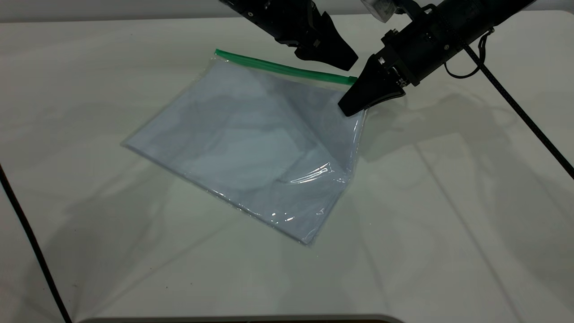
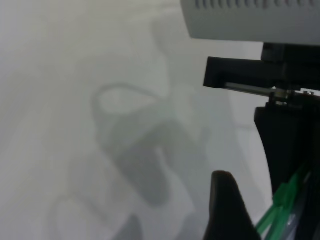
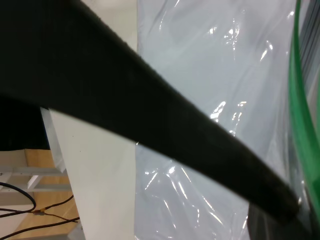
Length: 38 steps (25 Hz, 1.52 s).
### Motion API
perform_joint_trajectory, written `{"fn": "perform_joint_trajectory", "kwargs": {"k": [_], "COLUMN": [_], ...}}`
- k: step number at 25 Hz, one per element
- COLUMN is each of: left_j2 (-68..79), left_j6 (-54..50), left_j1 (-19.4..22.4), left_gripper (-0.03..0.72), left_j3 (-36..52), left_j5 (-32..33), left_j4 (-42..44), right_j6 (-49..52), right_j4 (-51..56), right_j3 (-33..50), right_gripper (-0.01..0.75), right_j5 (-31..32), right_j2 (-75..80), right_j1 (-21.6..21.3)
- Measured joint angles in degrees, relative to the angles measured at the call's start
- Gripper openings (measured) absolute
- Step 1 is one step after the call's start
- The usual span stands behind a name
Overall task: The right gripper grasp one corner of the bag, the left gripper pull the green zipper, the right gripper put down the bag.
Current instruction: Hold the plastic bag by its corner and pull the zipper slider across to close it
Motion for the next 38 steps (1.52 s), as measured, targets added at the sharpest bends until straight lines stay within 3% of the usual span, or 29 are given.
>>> {"fn": "perform_joint_trajectory", "kwargs": {"k": [8, 19, 32, 38], "left_j2": [1.5, 1.6, 2.6, 2.6], "left_j6": [-0.6, -0.6, -0.8, -0.7], "left_j1": [-0.3, -0.3, -1.2, -1.3], "left_gripper": [0.495, 0.371, 0.351, 0.222], "left_j3": [0.0, -0.3, -0.4, -0.4], "left_j5": [1.3, 1.3, -0.6, -0.6], "left_j4": [-0.7, -1.5, -1.8, -1.8], "right_j6": [-0.4, -0.4, -0.5, -0.5], "right_j4": [0.0, 0.0, 0.0, 0.0], "right_j3": [0.0, 0.0, 0.0, 0.0], "right_gripper": [0.035, 0.035, 0.035, 0.035], "right_j5": [0.0, 0.0, 0.0, -0.1], "right_j2": [0.0, 0.0, 0.0, 0.0], "right_j1": [0.0, 0.0, 0.0, 0.0]}}
